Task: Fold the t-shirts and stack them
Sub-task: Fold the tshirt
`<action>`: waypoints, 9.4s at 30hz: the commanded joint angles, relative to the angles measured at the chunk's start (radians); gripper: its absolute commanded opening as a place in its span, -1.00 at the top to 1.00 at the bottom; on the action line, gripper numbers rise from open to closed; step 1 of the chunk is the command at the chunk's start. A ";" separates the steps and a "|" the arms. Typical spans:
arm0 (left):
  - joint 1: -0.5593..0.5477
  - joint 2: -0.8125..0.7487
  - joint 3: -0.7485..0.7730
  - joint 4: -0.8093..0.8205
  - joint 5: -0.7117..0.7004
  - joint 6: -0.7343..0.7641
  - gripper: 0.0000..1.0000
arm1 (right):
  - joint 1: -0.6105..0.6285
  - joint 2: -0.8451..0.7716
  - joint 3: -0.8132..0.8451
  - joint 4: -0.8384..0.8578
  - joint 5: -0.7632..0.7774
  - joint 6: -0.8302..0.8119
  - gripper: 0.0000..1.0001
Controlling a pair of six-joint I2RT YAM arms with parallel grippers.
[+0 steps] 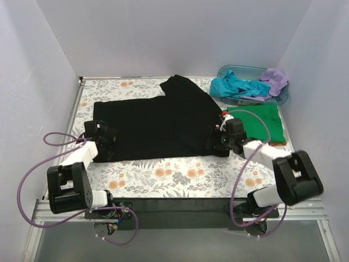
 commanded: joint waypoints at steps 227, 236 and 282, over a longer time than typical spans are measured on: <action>0.078 0.078 0.089 -0.209 -0.077 0.073 -0.96 | 0.141 0.089 0.090 -0.125 0.104 0.041 -0.97; -0.044 -0.097 -0.164 -0.179 0.082 0.055 -0.96 | 0.055 0.854 0.965 -0.483 0.023 -0.182 -0.97; -1.272 -0.189 0.192 -0.451 -0.389 -0.517 -0.96 | 0.081 0.621 1.252 -0.426 -0.264 -0.241 -0.97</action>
